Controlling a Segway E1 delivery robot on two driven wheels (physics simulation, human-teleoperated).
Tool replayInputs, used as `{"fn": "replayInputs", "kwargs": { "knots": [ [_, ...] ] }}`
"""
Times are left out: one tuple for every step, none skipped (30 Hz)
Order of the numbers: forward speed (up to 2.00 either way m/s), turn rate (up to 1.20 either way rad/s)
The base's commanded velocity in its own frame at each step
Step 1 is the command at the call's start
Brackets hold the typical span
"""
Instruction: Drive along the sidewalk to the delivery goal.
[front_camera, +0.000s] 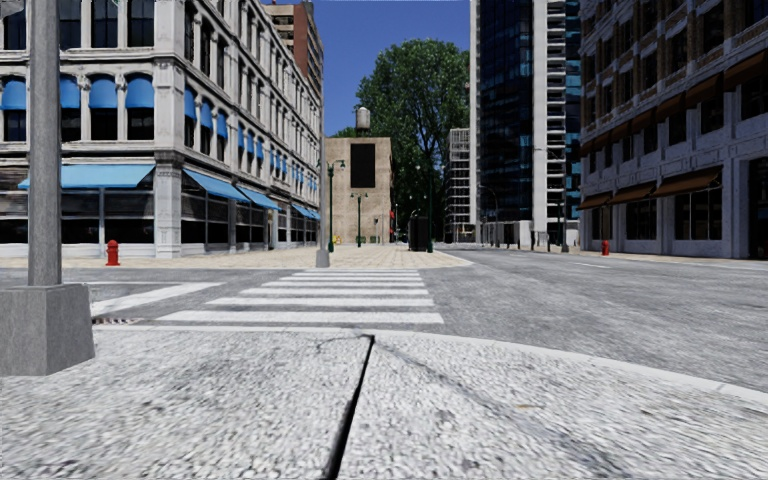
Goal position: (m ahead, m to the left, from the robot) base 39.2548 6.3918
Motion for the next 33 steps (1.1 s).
{"fn": "replayInputs", "kwargs": {
  "knots": [
    [2.0, 0.0],
    [2.0, 0.0],
    [2.0, 0.0],
    [2.0, 0.0],
    [2.0, 0.0],
    [2.0, 0.0],
    [2.0, 0.0],
    [2.0, 0.0],
    [2.0, 0.0],
    [2.0, 0.0],
    [2.0, 0.0],
    [2.0, 0.0],
    [2.0, 0.0],
    [2.0, 0.0],
    [2.0, 0.0],
    [2.0, 0.0],
    [2.0, 0.0],
    [2.0, 0.0],
    [2.0, 0.0],
    [2.0, 0.0],
    [2.0, 0.0],
    [2.0, 0.0],
    [2.0, 0.0],
    [2.0, 0.0],
    [2.0, 0.0],
    [2.0, 0.0],
    [2.0, 0.0],
    [2.0, 0.0],
    [2.0, 0.0],
    [2.0, 0.0],
    [2.0, 0.0],
    [2.0, 0.0],
    [2.0, 0.0]
  ]
}}
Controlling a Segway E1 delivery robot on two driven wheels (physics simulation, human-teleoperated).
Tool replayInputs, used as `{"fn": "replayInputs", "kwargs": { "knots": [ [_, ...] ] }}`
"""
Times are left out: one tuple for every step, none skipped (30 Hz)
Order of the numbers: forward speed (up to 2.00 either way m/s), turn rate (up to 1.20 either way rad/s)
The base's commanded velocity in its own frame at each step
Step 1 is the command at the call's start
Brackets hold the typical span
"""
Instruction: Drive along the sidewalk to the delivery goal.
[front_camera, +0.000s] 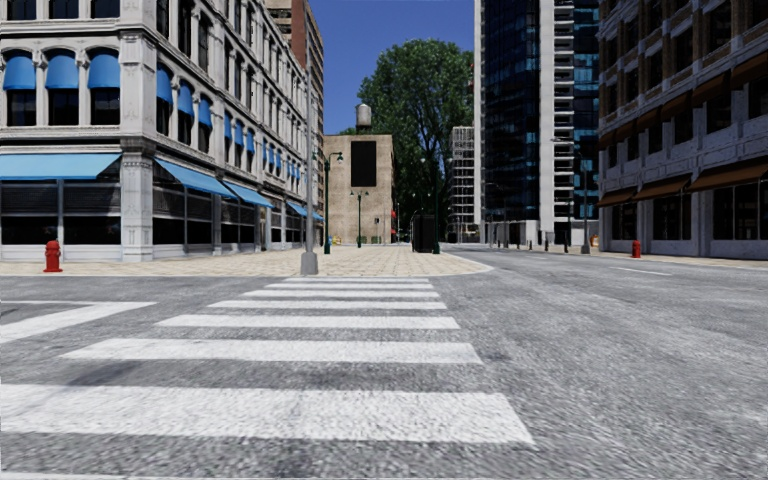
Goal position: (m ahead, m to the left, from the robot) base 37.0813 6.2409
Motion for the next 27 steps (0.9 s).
{"fn": "replayInputs", "kwargs": {
  "knots": [
    [2.0, 0.0],
    [2.0, 0.0],
    [1.88, 0.0],
    [1.69, 0.0],
    [1.69, 0.0],
    [1.58, 0.0],
    [1.5, 0.0],
    [1.42, 0.0],
    [1.42, 0.0],
    [1.37, 0.0],
    [1.3, 0.0],
    [1.26, 0.0],
    [1.19, 0.0],
    [1.19, 0.0],
    [1.15, 0.0],
    [1.12, 0.0],
    [1.1, 0.0],
    [1.1, 0.0],
    [1.1, 0.0],
    [1.09, 0.0],
    [1.09, 0.0],
    [1.09, 0.0],
    [1.1, 0.0],
    [1.13, 0.0],
    [1.13, 0.0],
    [1.2, 0.0],
    [1.25, 0.0]
  ]
}}
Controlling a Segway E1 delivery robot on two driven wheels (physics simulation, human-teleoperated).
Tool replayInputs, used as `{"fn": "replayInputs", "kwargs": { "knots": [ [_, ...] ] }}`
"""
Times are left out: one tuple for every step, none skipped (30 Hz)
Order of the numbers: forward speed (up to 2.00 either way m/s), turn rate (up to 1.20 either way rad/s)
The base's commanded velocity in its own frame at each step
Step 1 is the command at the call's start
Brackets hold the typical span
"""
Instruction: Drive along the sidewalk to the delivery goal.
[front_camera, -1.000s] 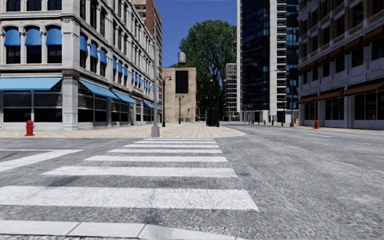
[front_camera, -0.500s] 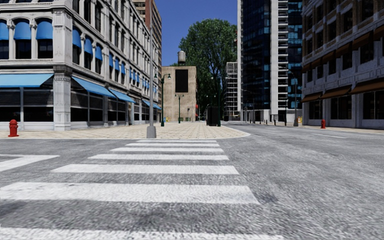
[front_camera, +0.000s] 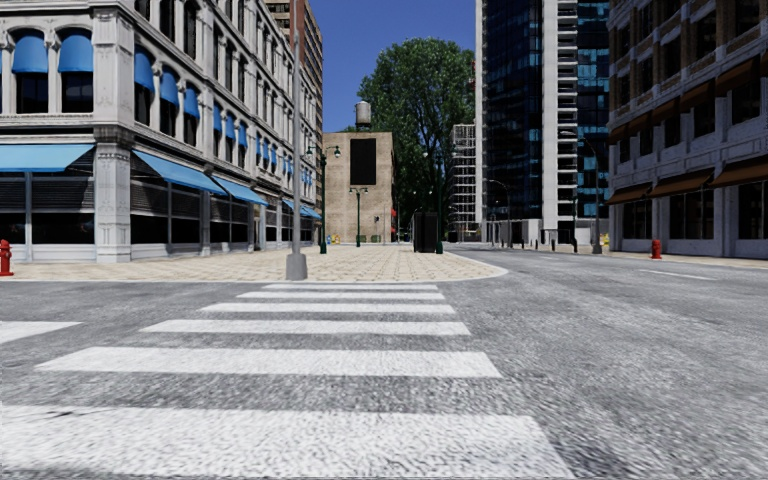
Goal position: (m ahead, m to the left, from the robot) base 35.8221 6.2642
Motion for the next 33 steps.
{"fn": "replayInputs", "kwargs": {
  "knots": [
    [1.26, 0.0],
    [1.27, 0.0],
    [1.27, 0.0],
    [1.27, 0.0],
    [1.27, 0.0],
    [1.27, 0.0],
    [1.27, 0.0],
    [1.27, 0.0],
    [1.29, 0.0],
    [1.32, 0.0],
    [1.33, 0.0],
    [1.33, 0.0],
    [1.33, 0.0],
    [1.33, 0.0],
    [1.33, 0.0],
    [1.33, 0.0],
    [1.33, 0.0],
    [1.33, 0.0],
    [1.36, 0.0],
    [1.43, 0.0],
    [1.53, 0.0],
    [1.58, 0.0],
    [1.58, 0.0],
    [1.62, 0.0],
    [1.68, 0.0],
    [1.76, 0.0],
    [1.88, 0.0],
    [1.88, 0.0],
    [2.0, 0.0],
    [2.0, 0.0],
    [2.0, 0.0],
    [2.0, 0.0],
    [2.0, 0.0]
  ]
}}
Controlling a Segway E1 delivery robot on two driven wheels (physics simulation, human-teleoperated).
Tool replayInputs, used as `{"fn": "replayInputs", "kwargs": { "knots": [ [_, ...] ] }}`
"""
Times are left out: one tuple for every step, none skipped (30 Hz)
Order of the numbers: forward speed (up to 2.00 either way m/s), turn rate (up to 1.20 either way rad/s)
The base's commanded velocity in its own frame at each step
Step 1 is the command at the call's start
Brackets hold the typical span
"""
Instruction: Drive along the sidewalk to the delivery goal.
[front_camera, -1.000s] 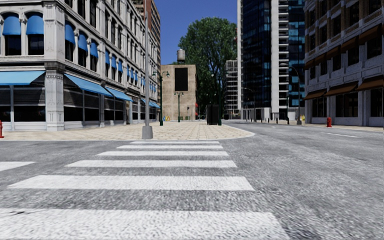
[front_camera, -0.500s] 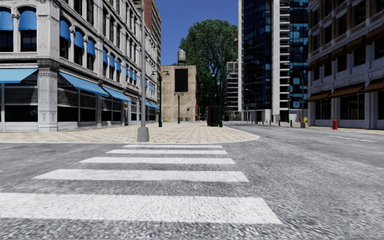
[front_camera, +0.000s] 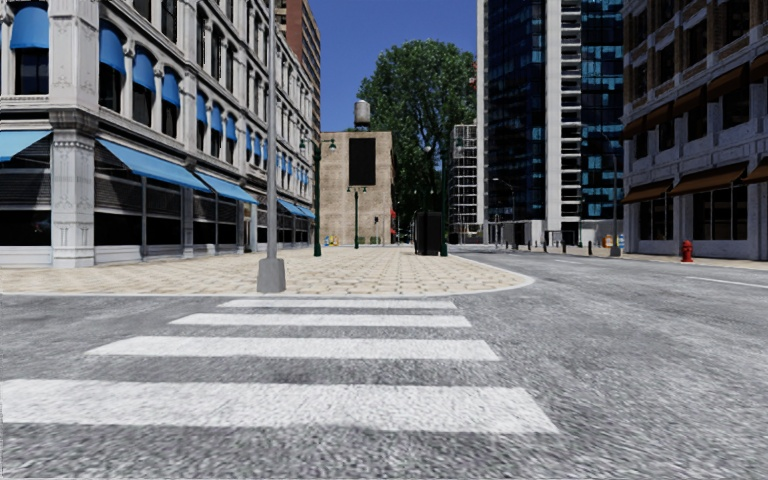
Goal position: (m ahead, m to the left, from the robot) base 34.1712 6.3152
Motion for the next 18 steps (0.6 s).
{"fn": "replayInputs", "kwargs": {
  "knots": [
    [2.0, 0.0],
    [2.0, 0.0],
    [2.0, 0.0],
    [2.0, 0.0],
    [2.0, 0.0],
    [2.0, 0.0],
    [2.0, 0.0],
    [2.0, 0.0],
    [2.0, 0.0],
    [2.0, 0.0],
    [2.0, 0.0],
    [2.0, 0.0],
    [2.0, 0.0],
    [2.0, 0.0],
    [2.0, 0.0],
    [2.0, 0.0],
    [2.0, 0.0],
    [2.0, 0.0]
  ]
}}
